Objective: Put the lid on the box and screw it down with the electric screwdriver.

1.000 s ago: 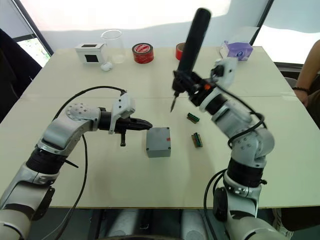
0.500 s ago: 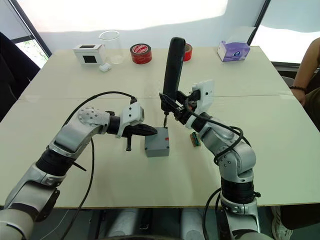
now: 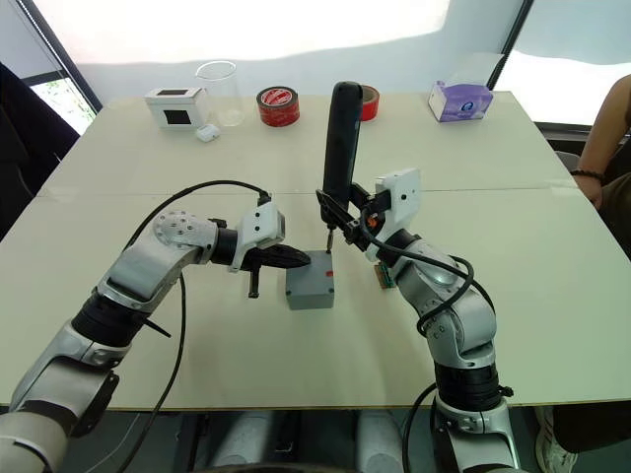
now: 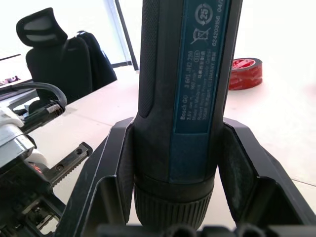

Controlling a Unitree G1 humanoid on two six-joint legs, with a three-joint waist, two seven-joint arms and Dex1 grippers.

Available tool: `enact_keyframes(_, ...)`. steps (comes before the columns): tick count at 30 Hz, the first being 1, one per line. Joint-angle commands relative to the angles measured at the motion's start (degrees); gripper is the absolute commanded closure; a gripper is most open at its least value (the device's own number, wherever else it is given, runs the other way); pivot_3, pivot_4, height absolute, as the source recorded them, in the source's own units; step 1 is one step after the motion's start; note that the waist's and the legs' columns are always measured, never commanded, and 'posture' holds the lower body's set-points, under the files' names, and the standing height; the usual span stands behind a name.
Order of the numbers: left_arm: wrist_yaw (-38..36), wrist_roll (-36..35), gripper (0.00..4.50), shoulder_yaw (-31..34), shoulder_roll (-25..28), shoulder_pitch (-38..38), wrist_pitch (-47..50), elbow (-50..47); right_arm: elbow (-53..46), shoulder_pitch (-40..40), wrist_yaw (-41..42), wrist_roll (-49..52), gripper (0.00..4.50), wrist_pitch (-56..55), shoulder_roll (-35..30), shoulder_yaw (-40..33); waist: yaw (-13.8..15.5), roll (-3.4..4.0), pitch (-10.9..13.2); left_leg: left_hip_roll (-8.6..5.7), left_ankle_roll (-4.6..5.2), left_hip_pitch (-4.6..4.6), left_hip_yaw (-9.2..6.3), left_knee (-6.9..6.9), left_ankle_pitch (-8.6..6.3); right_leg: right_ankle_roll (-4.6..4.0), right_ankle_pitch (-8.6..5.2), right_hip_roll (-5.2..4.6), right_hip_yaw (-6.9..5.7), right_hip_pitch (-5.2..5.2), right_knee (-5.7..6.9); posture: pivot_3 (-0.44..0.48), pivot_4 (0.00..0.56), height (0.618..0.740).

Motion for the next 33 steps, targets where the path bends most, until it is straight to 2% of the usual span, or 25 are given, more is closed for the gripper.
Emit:
enact_keyframes(1, -0.7, 0.8, 4.50, -0.9, 0.3, 0.8, 0.8, -0.7, -0.9, 0.2, 0.8, -1.0, 2.70, -2.0, -0.8, 0.3, 0.0, 0.00, 0.0, 0.00, 0.00, 0.00, 0.00, 0.00, 0.00, 0.00, 0.00, 0.00, 0.00, 0.01, 0.00, 0.000, 0.150, 0.740)
enact_keyframes(6, -0.7, 0.8, 4.50, -1.1, 0.3, 1.0, 1.3, -1.1, -0.9, 3.4, 2.4, -2.1, 2.70, -2.2, -1.8, 2.8, 0.0, -0.01, 0.0, 0.00, 0.00, 0.08, 0.00, 0.00, 0.00, 0.00, 0.00, 0.00, 0.00, 0.08, -0.01, 0.000, 0.150, 0.740)
enact_keyframes(15, -1.3, 2.0, 4.50, -2.2, 0.9, 1.5, 0.6, -0.9, -1.5, 8.9, 6.3, -1.6, 2.70, -1.3, -5.5, 5.6, -0.1, -0.42, -0.4, 0.02, 0.30, 1.49, -0.02, -0.19, -0.22, -0.03, -0.25, 0.00, -0.02, 1.51, -0.25, 0.000, 0.150, 0.740)
enact_keyframes(25, -1.3, 2.3, 4.50, -2.1, 0.7, 1.6, 0.5, -0.6, 1.6, 7.7, 6.6, -3.4, 2.70, 2.4, -7.8, 8.6, -0.1, -0.57, -0.6, 0.04, 0.31, 1.55, -0.06, -0.21, -0.23, -0.06, -0.30, -0.02, -0.02, 1.53, -0.23, 0.000, 0.150, 0.740)
enact_keyframes(33, -1.2, 2.4, 4.50, -2.1, 0.5, 1.6, 0.7, -0.7, 4.3, 5.8, 5.9, -3.6, 2.70, 2.8, -6.9, 8.2, 0.0, -0.63, -0.8, 0.04, 0.31, 1.56, -0.08, -0.22, -0.23, -0.07, -0.31, -0.04, -0.03, 1.54, -0.23, 0.000, 0.150, 0.740)
